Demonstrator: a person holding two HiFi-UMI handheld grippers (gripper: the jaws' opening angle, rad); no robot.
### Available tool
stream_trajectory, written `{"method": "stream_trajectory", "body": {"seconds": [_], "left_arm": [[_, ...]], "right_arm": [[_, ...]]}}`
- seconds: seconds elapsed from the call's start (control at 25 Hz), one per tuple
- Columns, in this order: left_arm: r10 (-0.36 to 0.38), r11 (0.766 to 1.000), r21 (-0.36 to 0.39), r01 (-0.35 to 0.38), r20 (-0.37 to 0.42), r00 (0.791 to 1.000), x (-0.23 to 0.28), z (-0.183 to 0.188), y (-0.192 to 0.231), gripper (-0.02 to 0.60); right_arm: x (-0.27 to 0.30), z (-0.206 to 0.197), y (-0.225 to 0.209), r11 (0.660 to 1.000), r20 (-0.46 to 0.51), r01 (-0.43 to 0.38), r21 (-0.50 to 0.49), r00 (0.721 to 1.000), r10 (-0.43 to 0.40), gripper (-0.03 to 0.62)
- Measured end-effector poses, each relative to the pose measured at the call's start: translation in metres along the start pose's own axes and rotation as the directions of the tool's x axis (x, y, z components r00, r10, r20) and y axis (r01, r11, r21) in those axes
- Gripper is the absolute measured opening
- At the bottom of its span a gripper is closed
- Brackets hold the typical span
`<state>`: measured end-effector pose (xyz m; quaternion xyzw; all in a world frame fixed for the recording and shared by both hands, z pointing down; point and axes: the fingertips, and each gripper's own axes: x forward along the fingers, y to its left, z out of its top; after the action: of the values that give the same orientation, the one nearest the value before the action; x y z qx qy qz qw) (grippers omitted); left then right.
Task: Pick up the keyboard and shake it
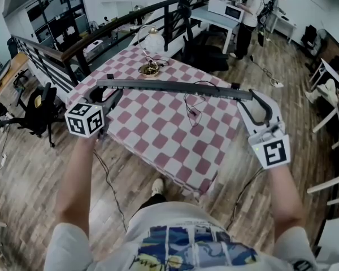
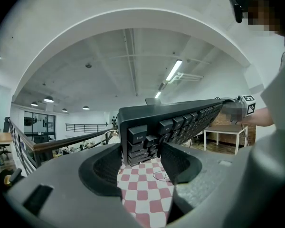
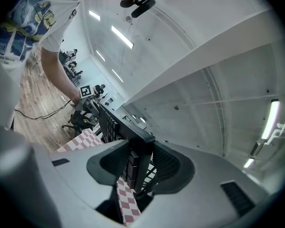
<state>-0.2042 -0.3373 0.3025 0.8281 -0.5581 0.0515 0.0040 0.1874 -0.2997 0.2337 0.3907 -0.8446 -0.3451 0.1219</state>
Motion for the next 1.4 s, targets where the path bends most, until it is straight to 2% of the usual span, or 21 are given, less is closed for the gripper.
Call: {"method": "stream_trajectory", "body": {"seconds": [0.64, 1.4], "left_arm": [[0.009, 1.000, 0.028, -0.009, 0.018, 1.000, -0.013, 0.015, -0.005, 0.253], [0.000, 0.999, 0.034, -0.001, 0.032, 0.999, -0.020, 0.016, -0.019, 0.252]], "right_arm": [[-0.010, 0.010, -0.001, 1.000, 0.008, 0.017, -0.006, 1.000, -0.017, 0.152], [-0.029, 0.012, 0.001, 0.999, -0.010, 0.037, -0.004, 0.999, -0.037, 0.150]]}}
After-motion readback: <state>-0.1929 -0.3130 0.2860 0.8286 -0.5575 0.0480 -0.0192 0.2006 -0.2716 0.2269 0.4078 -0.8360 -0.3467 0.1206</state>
